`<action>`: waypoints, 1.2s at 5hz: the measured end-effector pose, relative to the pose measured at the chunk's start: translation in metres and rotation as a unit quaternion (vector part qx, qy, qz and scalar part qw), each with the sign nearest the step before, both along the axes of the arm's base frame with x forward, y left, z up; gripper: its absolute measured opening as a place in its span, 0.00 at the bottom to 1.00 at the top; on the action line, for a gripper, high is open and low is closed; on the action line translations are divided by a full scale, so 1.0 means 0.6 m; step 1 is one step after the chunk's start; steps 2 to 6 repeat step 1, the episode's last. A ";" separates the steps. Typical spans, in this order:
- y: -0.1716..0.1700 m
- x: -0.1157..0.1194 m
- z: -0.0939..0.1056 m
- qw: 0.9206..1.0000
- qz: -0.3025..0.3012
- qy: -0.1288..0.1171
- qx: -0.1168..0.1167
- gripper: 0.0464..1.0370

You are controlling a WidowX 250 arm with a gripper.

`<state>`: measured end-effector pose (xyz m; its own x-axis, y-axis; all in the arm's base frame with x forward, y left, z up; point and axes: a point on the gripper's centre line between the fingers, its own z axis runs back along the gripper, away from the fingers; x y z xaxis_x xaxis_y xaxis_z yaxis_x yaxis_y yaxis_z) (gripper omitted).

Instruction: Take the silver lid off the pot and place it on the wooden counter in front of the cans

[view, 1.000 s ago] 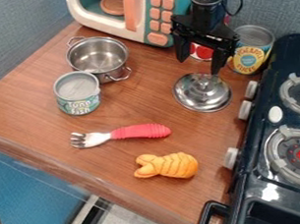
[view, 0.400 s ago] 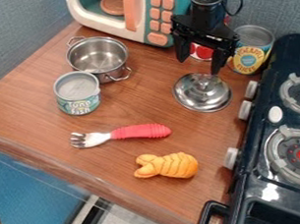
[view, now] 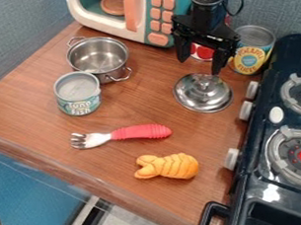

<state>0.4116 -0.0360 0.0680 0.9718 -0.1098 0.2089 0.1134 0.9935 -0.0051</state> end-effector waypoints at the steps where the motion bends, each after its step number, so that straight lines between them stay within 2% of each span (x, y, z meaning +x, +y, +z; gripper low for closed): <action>1: 0.000 0.000 0.000 1.000 0.000 -0.001 0.000 0.96; 6: 0.000 0.000 0.000 1.000 0.000 -0.001 0.000 0.96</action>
